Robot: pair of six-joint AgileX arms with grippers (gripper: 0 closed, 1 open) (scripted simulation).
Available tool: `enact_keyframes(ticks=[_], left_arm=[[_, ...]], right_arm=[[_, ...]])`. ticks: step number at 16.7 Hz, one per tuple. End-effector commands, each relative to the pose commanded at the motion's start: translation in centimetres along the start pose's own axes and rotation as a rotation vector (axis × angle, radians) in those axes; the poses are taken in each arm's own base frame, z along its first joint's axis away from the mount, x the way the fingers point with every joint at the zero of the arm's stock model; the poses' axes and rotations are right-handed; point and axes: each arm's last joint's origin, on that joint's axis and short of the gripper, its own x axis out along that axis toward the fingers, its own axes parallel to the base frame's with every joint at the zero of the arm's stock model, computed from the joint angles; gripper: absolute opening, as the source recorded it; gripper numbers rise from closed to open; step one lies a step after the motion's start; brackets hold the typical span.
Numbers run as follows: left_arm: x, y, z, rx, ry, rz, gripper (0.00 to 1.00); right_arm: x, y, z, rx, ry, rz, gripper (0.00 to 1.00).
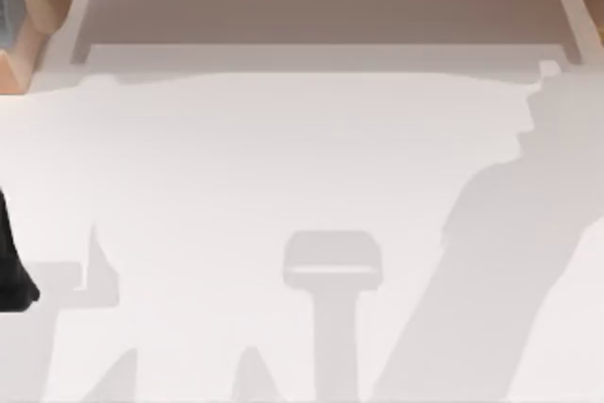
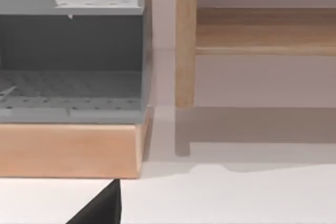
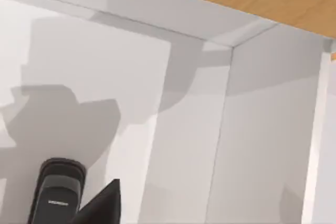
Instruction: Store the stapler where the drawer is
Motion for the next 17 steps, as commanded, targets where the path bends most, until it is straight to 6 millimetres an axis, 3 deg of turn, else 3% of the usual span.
enact_keyframes(ticks=[4,7,9,11,13,17], left_arm=[[0.0,0.0,0.0,0.000,0.000,0.000,1.00],[0.0,0.0,0.0,0.000,0.000,0.000,1.00],[0.0,0.0,0.0,0.000,0.000,0.000,1.00],[0.0,0.0,0.0,0.000,0.000,0.000,1.00],[0.0,0.0,0.0,0.000,0.000,0.000,1.00],[0.0,0.0,0.0,0.000,0.000,0.000,1.00]], right_arm=[[0.0,-5.8,-5.0,-0.110,-0.158,-0.264,1.00],[0.5,-9.1,-10.8,-0.205,-0.237,-0.496,1.00],[0.9,-9.8,-15.1,-0.283,-0.272,-0.642,1.00],[1.5,-9.1,-19.2,-0.375,-0.299,-0.761,1.00],[2.3,-6.8,-22.6,-0.482,-0.329,-0.838,1.00],[3.9,0.9,-26.2,-0.721,-0.439,-0.855,1.00]])
